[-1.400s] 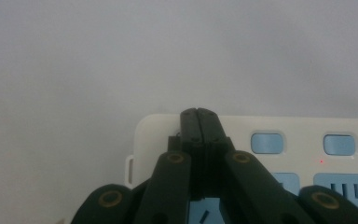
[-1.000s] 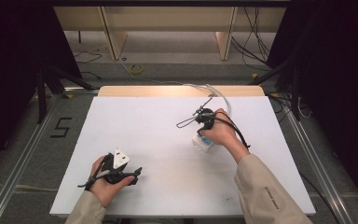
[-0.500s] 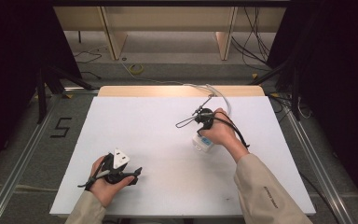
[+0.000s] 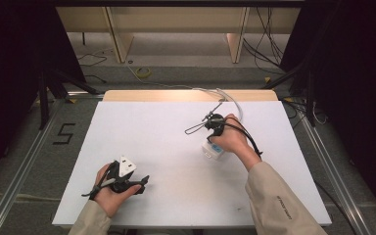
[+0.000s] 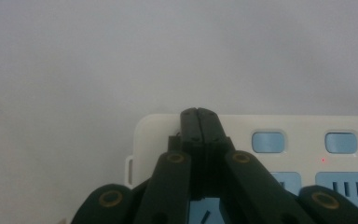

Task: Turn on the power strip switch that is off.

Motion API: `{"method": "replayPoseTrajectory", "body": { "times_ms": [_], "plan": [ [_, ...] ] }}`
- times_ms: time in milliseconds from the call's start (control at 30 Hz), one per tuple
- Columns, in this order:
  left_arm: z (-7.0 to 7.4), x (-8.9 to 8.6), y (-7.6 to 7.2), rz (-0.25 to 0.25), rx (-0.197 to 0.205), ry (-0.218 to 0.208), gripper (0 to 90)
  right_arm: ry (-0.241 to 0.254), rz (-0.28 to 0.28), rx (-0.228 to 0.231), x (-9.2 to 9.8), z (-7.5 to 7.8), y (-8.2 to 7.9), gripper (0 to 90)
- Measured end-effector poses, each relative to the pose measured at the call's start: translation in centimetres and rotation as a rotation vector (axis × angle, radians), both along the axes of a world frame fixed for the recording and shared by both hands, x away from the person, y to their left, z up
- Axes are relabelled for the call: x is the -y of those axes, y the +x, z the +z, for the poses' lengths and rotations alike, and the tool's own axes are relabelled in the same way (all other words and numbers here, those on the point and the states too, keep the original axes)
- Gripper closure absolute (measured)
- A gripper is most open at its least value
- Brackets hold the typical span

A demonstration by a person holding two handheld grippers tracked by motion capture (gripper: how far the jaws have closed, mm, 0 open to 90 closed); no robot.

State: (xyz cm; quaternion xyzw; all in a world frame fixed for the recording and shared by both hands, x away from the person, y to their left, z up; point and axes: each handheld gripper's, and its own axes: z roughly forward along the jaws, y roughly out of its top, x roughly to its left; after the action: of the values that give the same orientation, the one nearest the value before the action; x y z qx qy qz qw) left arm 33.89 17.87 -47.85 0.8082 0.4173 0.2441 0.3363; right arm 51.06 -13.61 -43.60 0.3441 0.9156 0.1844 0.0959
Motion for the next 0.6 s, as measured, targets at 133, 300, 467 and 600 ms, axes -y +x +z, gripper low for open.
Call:
{"method": "replayPoseTrajectory", "body": {
  "times_ms": [133, 300, 467, 600],
  "plan": [
    [-0.04, -0.03, 0.02, -0.001, -0.002, 0.001, 24.1, 0.011, -0.002, -0.001, 0.16, -0.02, -0.01, 90.0],
    [-0.06, -0.03, 0.03, 0.000, -0.004, 0.000, 24.1, 0.030, -0.012, 0.005, 0.34, -0.09, -0.07, 90.0],
    [-0.06, -0.04, 0.03, 0.000, -0.004, 0.000, 24.1, 0.065, -0.019, 0.002, 0.56, -0.06, -0.20, 90.0],
    [-0.08, -0.04, 0.04, 0.000, -0.005, 0.001, 24.1, 0.075, -0.011, 0.011, 0.81, 0.11, -0.39, 90.0]
  ]
}}
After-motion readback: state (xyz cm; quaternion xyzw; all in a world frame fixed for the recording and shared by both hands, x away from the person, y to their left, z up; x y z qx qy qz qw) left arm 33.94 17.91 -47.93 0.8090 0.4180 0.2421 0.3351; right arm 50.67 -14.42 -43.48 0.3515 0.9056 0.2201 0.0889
